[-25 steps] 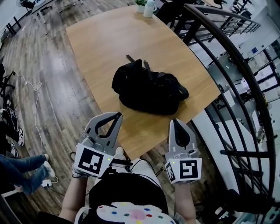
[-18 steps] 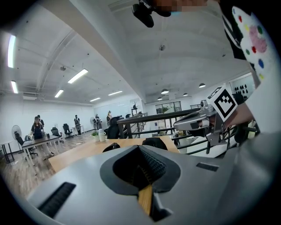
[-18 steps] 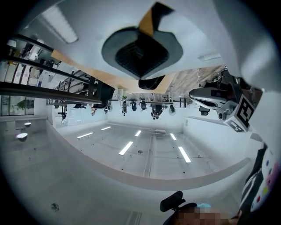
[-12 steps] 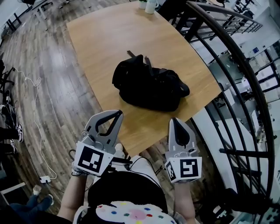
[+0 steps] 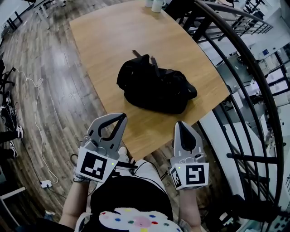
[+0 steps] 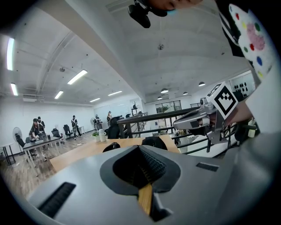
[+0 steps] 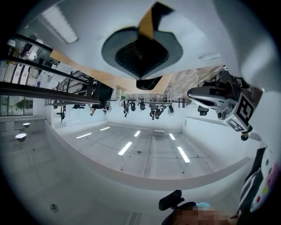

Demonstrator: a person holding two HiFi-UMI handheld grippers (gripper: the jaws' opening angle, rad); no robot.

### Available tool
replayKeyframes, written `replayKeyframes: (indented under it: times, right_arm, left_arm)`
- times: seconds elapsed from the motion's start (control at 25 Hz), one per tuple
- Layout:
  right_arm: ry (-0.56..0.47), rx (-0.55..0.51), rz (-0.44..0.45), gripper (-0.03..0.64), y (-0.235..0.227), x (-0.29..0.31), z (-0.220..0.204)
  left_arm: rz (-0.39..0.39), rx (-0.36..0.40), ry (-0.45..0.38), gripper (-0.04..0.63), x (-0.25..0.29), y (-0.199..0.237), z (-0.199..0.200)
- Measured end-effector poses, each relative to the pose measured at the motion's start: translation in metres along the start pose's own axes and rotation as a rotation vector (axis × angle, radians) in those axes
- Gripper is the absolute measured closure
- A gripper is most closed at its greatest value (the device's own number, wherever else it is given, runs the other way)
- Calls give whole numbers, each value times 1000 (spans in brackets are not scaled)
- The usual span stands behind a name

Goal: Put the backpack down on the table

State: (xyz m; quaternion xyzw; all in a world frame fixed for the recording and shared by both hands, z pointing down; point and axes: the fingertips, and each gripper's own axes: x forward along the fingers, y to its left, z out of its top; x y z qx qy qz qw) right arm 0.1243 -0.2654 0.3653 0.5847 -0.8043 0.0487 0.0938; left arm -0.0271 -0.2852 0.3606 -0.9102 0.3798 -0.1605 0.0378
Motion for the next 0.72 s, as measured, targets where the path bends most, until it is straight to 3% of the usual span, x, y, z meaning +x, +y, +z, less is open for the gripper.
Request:
replayKeyframes:
  times: [0.28, 0.72]
  right_arm:
    - [11, 2, 13, 609, 2, -1, -3]
    - [14, -14, 16, 609, -2, 0, 0]
  left_arm:
    - [7, -39, -11, 589, -2, 2, 1]
    - [5, -40, -4, 589, 3, 0, 4]
